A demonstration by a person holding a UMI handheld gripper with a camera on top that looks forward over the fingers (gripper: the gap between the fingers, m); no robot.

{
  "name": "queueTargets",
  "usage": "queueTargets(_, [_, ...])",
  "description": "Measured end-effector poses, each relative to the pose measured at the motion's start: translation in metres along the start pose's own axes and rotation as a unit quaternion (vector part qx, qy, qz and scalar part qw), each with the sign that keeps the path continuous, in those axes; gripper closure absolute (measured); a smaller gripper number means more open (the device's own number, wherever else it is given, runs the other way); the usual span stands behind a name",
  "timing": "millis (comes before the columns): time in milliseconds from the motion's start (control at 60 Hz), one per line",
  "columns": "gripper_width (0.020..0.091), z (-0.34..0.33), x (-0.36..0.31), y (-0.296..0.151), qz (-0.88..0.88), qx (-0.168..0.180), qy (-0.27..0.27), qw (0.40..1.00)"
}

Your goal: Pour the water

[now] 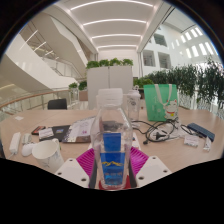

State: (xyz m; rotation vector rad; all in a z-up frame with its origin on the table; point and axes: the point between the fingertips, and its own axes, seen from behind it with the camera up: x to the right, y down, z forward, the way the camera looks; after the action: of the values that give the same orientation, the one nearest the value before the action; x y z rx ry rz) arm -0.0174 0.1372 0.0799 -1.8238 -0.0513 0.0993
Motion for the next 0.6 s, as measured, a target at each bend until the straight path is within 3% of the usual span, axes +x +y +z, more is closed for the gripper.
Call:
queueTargets(83, [0.0638,-0.001,0.0,0.017,-0.008,-0.012,-0.001,1.0])
queueTargets(200, [0.0638,-0.003,0.001,0.014,0.0,-0.003,0.003,1.0])
queueTargets(333, [0.0569,-0.004,0.004,0.019,-0.006,-0.036,0.018,0.999])
queueTargets(383, [0.0484,-0.01,0.006,0.027,-0.015,-0.067,0.029,0.997])
queueTargets(450, [0.027,-0.023,0.003,0.03,-0.016,-0.09,0.033,0.995])
queueTargets(600, [0.027,-0.083,-0.021,0.029,0.017,-0.117,0.047,0.992])
